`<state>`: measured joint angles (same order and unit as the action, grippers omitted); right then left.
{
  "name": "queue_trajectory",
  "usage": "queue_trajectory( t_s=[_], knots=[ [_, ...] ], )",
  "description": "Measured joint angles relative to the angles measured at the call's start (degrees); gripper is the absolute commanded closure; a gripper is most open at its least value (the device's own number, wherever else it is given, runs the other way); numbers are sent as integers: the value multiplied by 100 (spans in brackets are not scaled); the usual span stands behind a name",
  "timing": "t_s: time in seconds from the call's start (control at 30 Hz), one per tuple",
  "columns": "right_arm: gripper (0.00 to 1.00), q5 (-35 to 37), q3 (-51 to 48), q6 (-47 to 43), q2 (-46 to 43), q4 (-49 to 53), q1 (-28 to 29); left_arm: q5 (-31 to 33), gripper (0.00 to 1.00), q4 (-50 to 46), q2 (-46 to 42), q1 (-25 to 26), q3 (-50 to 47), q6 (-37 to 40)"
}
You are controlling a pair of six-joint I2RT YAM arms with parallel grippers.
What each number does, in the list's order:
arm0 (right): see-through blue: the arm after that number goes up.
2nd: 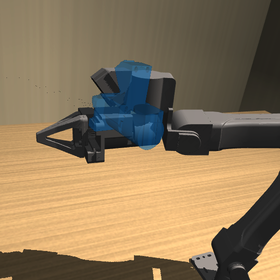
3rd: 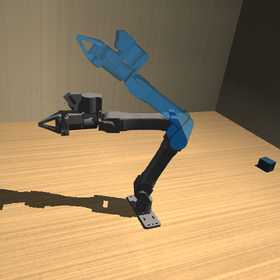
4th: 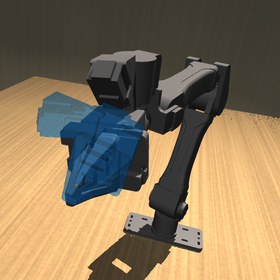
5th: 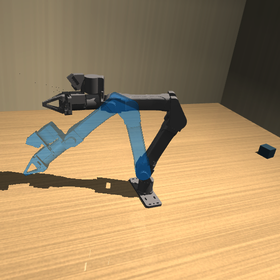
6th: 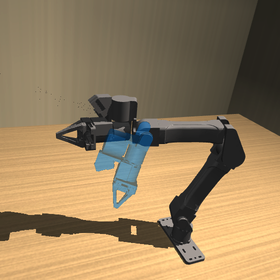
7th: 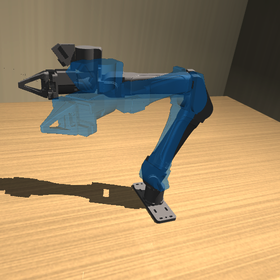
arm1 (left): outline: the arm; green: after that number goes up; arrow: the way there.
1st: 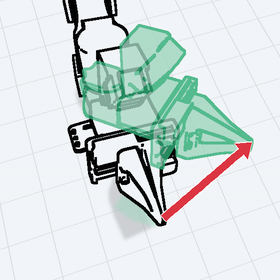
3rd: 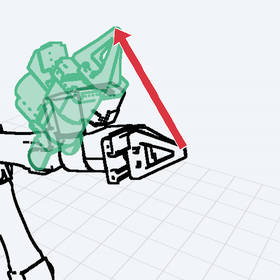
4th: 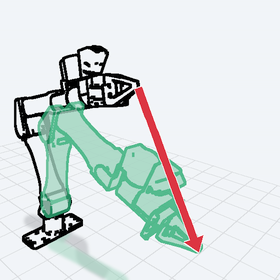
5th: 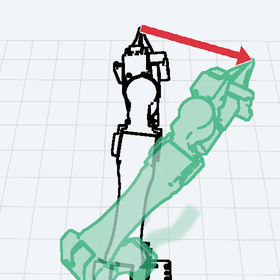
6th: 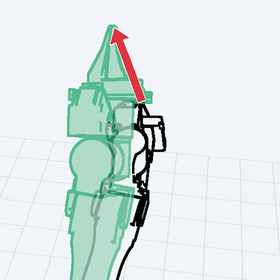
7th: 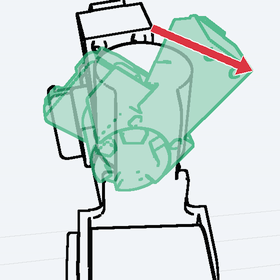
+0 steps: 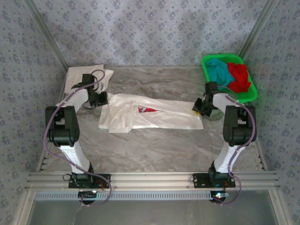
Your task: Fold and stack the t-shirts
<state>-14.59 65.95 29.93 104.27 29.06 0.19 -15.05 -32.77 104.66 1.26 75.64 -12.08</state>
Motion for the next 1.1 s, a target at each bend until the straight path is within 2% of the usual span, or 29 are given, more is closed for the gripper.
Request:
queue_trajectory(
  t_s=[0.1, 0.43, 0.67, 0.93, 1.1],
  knots=[
    [100, -24, -57, 63, -2, -57, 0, 0, 100, 0, -11, 7, 0, -7],
    [100, -20, 42, 31, -501, -57, -72, 2, 100, 9, -485, 87, -24, -105],
    [100, -42, 859, -286, -623, -55, -118, 4, 100, 50, -503, 92, -114, -109],
    [100, -225, 2186, -616, -37, -363, -157, 2, 100, 155, -503, 92, -114, -151],
    [100, -321, 2551, -811, 581, -634, -138, 4, 100, 162, -503, 92, -114, -151]
  ],
)
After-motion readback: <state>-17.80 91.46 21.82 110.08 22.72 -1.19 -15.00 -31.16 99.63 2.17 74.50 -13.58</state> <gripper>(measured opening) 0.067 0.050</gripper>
